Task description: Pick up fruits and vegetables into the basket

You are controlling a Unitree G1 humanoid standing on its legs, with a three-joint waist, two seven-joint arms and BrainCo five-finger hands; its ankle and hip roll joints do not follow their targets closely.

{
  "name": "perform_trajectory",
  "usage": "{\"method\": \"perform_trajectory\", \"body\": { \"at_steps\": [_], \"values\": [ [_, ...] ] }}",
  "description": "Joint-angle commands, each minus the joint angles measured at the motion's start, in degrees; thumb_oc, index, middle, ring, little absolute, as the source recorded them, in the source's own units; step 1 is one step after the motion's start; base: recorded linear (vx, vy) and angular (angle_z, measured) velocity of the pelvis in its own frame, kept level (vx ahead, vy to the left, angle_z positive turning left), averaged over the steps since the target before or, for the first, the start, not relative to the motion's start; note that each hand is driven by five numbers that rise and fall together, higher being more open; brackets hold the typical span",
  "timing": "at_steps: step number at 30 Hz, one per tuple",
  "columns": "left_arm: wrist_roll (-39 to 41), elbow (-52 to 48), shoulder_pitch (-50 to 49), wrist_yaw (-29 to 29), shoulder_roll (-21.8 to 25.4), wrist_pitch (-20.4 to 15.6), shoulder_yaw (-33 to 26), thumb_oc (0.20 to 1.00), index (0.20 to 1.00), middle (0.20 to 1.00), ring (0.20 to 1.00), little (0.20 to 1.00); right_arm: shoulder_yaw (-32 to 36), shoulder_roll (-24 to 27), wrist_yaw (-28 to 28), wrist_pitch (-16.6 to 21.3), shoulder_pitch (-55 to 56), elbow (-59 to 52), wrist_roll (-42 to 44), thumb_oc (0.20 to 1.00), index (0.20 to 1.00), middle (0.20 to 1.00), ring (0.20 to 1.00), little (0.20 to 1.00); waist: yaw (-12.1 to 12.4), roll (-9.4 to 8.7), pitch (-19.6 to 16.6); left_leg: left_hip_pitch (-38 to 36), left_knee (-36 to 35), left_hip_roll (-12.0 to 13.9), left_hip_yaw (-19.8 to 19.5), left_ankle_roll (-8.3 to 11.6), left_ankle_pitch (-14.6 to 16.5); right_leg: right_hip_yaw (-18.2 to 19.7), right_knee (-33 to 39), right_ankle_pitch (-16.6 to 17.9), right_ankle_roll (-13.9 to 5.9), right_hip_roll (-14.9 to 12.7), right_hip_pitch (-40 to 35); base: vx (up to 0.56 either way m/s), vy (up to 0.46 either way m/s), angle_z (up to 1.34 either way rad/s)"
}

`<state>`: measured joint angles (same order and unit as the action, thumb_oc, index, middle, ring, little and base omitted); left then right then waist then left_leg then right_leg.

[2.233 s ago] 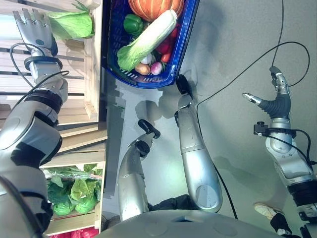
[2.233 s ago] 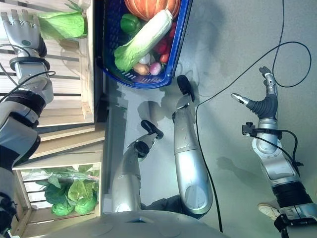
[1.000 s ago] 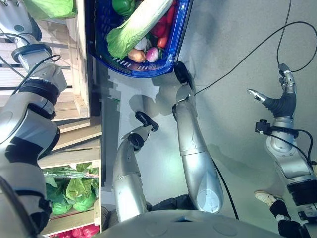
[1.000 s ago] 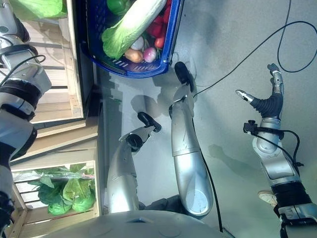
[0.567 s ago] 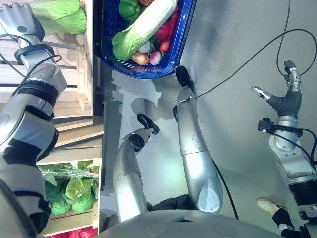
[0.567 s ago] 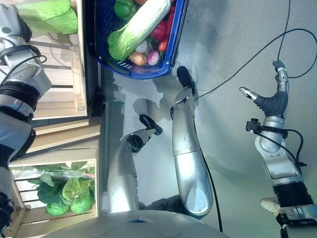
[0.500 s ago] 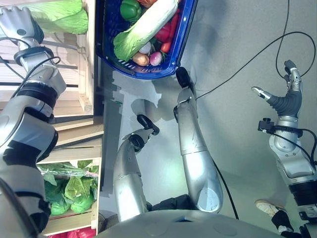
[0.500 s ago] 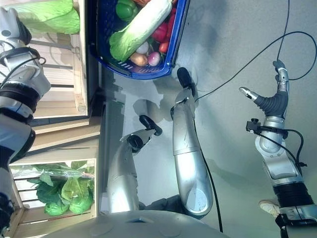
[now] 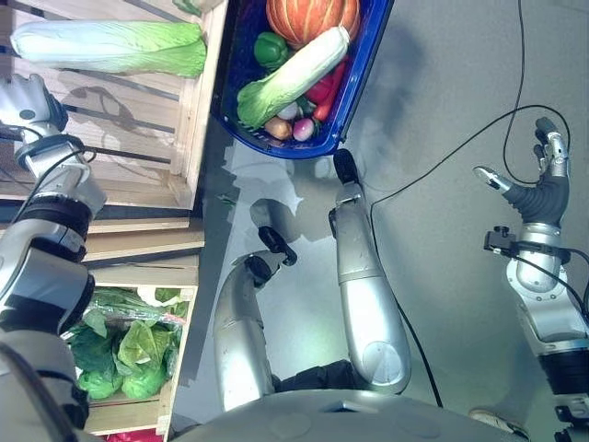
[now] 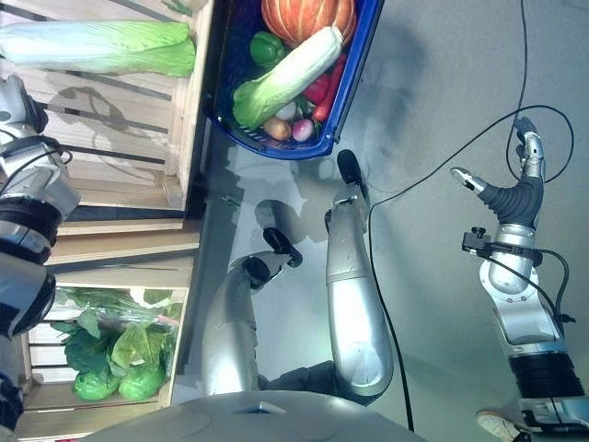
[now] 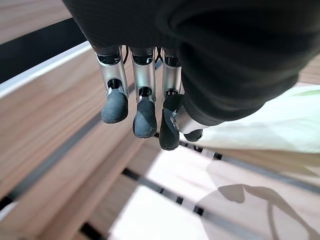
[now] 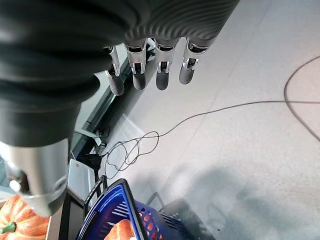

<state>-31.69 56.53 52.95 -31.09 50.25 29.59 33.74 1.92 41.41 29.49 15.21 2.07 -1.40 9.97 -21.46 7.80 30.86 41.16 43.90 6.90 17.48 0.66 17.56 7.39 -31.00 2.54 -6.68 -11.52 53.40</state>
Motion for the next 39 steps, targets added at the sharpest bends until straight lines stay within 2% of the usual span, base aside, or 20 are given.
{"method": "perform_trajectory", "body": {
  "at_steps": [1,2,5,9,13,25,33,39],
  "values": [
    [-4.35,0.03,-1.63,-4.60,8.65,-0.20,-3.41,0.890,0.890,0.890,0.890,0.890,3.04,-0.03,0.33,2.45,1.01,-3.13,-0.34,1.000,1.000,1.000,1.000,1.000,0.68,-4.39,-1.07,0.44,-2.57,-0.40,0.52,0.90,0.51,0.33,5.90,0.37,-1.09,-3.73,-4.52,-0.01,-0.020,0.05],
    [-4.58,-0.23,-1.93,-5.49,8.68,-0.28,-3.56,1.000,1.000,1.000,1.000,1.000,3.03,0.06,0.35,2.48,1.02,-3.16,-0.32,1.000,1.000,1.000,1.000,1.000,0.69,-4.38,-1.07,0.36,-2.64,-0.45,0.46,0.83,0.47,0.36,5.65,0.18,-1.05,-3.60,-4.55,0.00,0.000,0.00],
    [-4.80,-1.16,-1.99,-8.26,8.96,-1.84,-3.62,1.000,1.000,1.000,1.000,1.000,2.92,-0.06,0.30,2.62,0.87,-2.94,-0.29,1.000,1.000,1.000,1.000,1.000,0.81,-4.40,-1.07,0.36,-2.55,-0.64,0.28,0.69,0.62,0.43,5.25,-0.14,-0.83,-3.37,-4.67,-0.01,-0.021,0.02],
    [-8.16,-4.00,0.35,-13.26,8.84,-5.79,-2.36,1.000,1.000,1.000,1.000,1.000,2.09,0.00,0.28,2.97,0.77,-2.87,0.54,1.000,1.000,1.000,1.000,1.000,0.78,-4.66,-1.07,0.17,-2.82,-0.70,0.47,0.42,0.58,0.21,5.42,-0.29,-0.75,-3.12,-5.02,-0.01,-0.025,0.01],
    [-10.97,-5.34,2.09,-14.14,8.48,-6.69,-0.62,1.000,1.000,1.000,1.000,1.000,1.73,-0.02,0.10,3.41,0.71,-2.96,0.35,1.000,1.000,1.000,1.000,1.000,0.55,-4.52,-1.07,-0.29,-3.60,-0.83,0.82,0.41,0.31,0.09,5.99,-0.28,-0.86,-3.14,-5.42,0.00,0.000,0.00],
    [-12.41,-0.63,10.04,-11.92,6.79,-7.51,6.99,1.000,1.000,1.000,1.000,1.000,-0.48,0.52,0.62,5.19,-0.88,-0.11,0.69,1.000,1.000,1.000,1.000,1.000,-0.80,-4.64,-1.07,0.10,-3.35,-0.30,1.61,0.65,0.26,0.82,6.71,0.35,-1.01,-3.21,-4.70,0.00,-0.003,-0.02],
    [-11.06,1.62,11.67,-10.17,6.15,-7.49,9.12,1.000,1.000,1.000,1.000,1.000,-1.13,0.90,1.88,5.19,-1.58,0.50,0.37,1.000,1.000,1.000,1.000,1.000,-1.18,-4.26,-1.07,1.63,-2.44,-0.09,1.80,0.75,0.65,1.72,6.42,0.54,-1.08,-3.23,-2.78,0.01,0.011,-0.02],
    [-7.99,3.49,11.72,-6.84,5.70,-6.04,10.31,1.000,1.000,1.000,1.000,1.000,-1.48,1.23,2.37,5.17,-1.90,1.13,0.69,1.000,1.000,1.000,1.000,1.000,-1.36,-3.85,-1.07,3.72,-1.36,-0.18,1.97,0.60,1.18,2.72,6.21,1.02,-1.07,-3.46,-0.44,0.00,0.048,-0.04]
  ]
}}
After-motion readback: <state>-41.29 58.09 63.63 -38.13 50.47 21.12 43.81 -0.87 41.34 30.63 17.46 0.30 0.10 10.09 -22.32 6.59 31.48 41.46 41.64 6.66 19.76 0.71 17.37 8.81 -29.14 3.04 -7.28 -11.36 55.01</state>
